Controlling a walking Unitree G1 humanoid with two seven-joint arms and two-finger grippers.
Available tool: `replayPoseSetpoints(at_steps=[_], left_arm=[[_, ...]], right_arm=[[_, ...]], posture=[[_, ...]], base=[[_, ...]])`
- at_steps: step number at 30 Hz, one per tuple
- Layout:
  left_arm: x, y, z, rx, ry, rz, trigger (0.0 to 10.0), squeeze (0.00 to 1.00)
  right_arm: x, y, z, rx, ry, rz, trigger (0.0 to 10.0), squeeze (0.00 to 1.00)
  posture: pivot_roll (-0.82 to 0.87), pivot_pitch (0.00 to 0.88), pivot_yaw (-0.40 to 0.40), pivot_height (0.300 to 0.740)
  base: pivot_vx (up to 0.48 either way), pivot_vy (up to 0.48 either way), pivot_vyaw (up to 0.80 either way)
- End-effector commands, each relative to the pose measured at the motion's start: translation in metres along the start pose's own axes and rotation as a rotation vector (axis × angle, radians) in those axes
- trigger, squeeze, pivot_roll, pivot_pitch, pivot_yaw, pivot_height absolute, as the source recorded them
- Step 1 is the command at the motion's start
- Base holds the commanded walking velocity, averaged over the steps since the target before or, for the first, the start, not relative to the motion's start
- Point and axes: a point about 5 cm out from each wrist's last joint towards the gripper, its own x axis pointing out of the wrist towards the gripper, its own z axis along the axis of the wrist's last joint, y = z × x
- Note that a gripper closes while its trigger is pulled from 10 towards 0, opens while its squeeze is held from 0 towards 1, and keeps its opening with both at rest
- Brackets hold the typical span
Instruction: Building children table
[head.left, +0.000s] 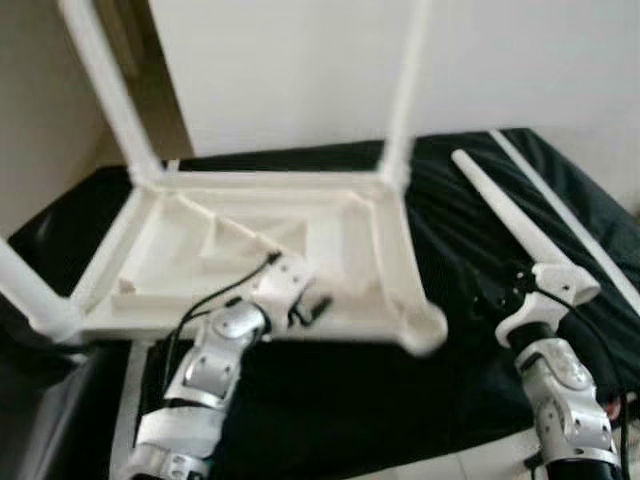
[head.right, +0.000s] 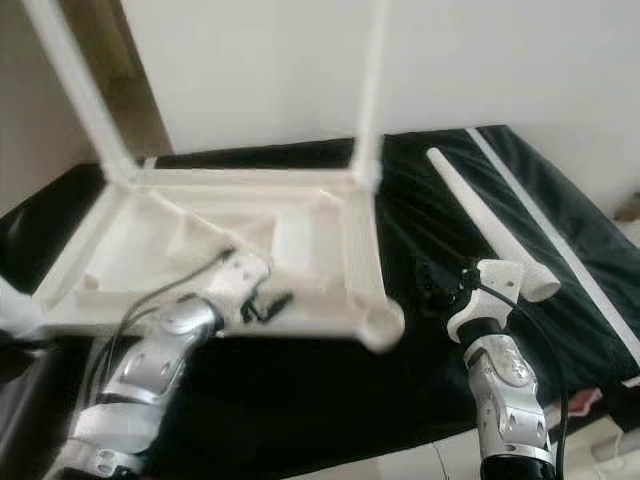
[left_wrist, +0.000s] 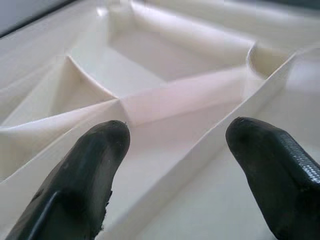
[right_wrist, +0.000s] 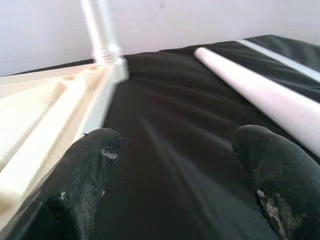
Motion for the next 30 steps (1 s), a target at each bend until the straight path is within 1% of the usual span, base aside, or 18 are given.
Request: replayPoseSetpoints(at_steps=[1,4,6,8,9,10,13,14,15,16,17,18,21,22,26,28,29,30], left_arm=[[-0.002,0.008,-0.001,-0.060,0.004,0.060,10.0,0.00],[-0.003,0.006,0.002,-0.042,-0.013,0.050,10.0,0.00],[-0.007,0.001,0.006,-0.034,-0.058,0.012,10.0,0.00],[-0.007,0.001,0.006,-0.034,-0.058,0.012,10.0,0.00],[-0.010,-0.003,0.010,-0.043,-0.097,-0.010,10.0,0.00],[-0.010,-0.003,0.010,-0.043,-0.097,-0.010,10.0,0.00],[-0.026,-0.022,0.024,-0.102,-0.241,-0.098,10.0,0.00],[-0.026,-0.022,0.024,-0.102,-0.241,-0.098,10.0,0.00],[-0.027,-0.028,0.021,-0.093,-0.223,-0.119,10.0,0.00],[-0.027,-0.032,0.018,-0.053,-0.213,-0.128,10.0,0.00],[-0.025,-0.036,0.015,-0.010,-0.191,-0.134,10.0,0.00],[-0.025,-0.036,0.015,-0.010,-0.191,-0.134,10.0,0.00],[-0.015,-0.041,0.014,0.140,-0.153,-0.095,10.0,0.00],[-0.013,-0.041,0.014,0.168,-0.147,-0.084,10.0,0.00],[-0.002,-0.041,0.010,0.195,-0.087,-0.043,10.0,0.00],[0.010,-0.037,0.014,0.183,-0.061,0.014,10.0,0.00],[0.010,-0.037,0.014,0.183,-0.061,0.014,10.0,0.00],[0.014,-0.036,0.017,0.174,-0.058,0.034,10.0,0.00]], right_arm=[[0.002,0.003,0.001,0.008,-0.011,0.001,10.0,0.00],[0.002,0.003,0.001,0.008,-0.011,-0.001,10.0,0.00],[0.002,0.003,0.001,0.008,-0.010,-0.004,10.0,0.00],[0.002,0.003,0.001,0.008,-0.010,-0.004,10.0,0.00],[0.002,0.003,0.001,0.008,-0.010,-0.005,10.0,0.00],[0.002,0.003,0.001,0.008,-0.010,-0.005,10.0,0.00],[0.003,0.001,0.001,0.006,-0.012,-0.009,10.0,0.00],[0.003,0.001,0.001,0.006,-0.012,-0.009,10.0,0.00],[0.004,0.001,0.001,0.005,-0.013,-0.011,10.0,0.00],[0.005,0.001,0.001,0.006,-0.014,-0.011,10.0,0.00],[0.006,0.002,0.001,0.006,-0.015,-0.012,10.0,0.00],[0.006,0.002,0.001,0.006,-0.015,-0.012,10.0,0.00],[0.009,0.003,0.002,0.016,-0.030,-0.043,10.0,0.00],[0.010,0.003,0.002,0.018,-0.034,-0.052,10.0,0.00],[0.012,0.001,0.003,0.029,-0.048,-0.091,10.0,0.00],[0.015,0.000,0.005,0.042,-0.063,-0.123,10.0,0.00],[0.015,0.000,0.005,0.042,-0.063,-0.123,10.0,0.00],[0.016,-0.001,0.006,0.048,-0.070,-0.135,10.0,0.00]], posture=[[-0.07,0.032,0.023,0.740],[-0.07,0.031,0.024,0.740],[-0.07,0.034,0.021,0.740],[-0.07,0.034,0.021,0.740],[-0.07,0.036,0.020,0.740],[-0.07,0.036,0.020,0.740],[-0.06,0.034,0.018,0.740],[-0.06,0.034,0.018,0.740],[-0.06,0.034,0.016,0.740],[-0.05,0.033,0.016,0.740],[-0.05,0.033,0.016,0.740],[-0.05,0.033,0.016,0.740],[-0.05,0.031,0.017,0.740],[-0.05,0.031,0.017,0.740],[-0.05,0.027,0.018,0.740],[-0.05,0.023,0.021,0.740],[-0.05,0.023,0.021,0.740],[-0.05,0.023,0.020,0.740]], base=[[0.000,0.000,0.00],[0.000,0.000,0.00],[0.000,0.000,0.00],[0.000,0.000,0.00],[0.000,0.000,0.00],[0.000,0.000,0.00],[0.000,0.000,0.00],[0.000,0.000,0.00],[0.000,0.000,0.00],[0.000,0.000,0.00],[0.000,0.000,0.00],[0.000,0.000,0.00],[0.000,0.000,0.00],[0.000,0.000,0.00],[0.000,0.000,0.00],[0.000,0.000,0.00],[0.000,0.000,0.00],[0.000,0.000,0.00]])
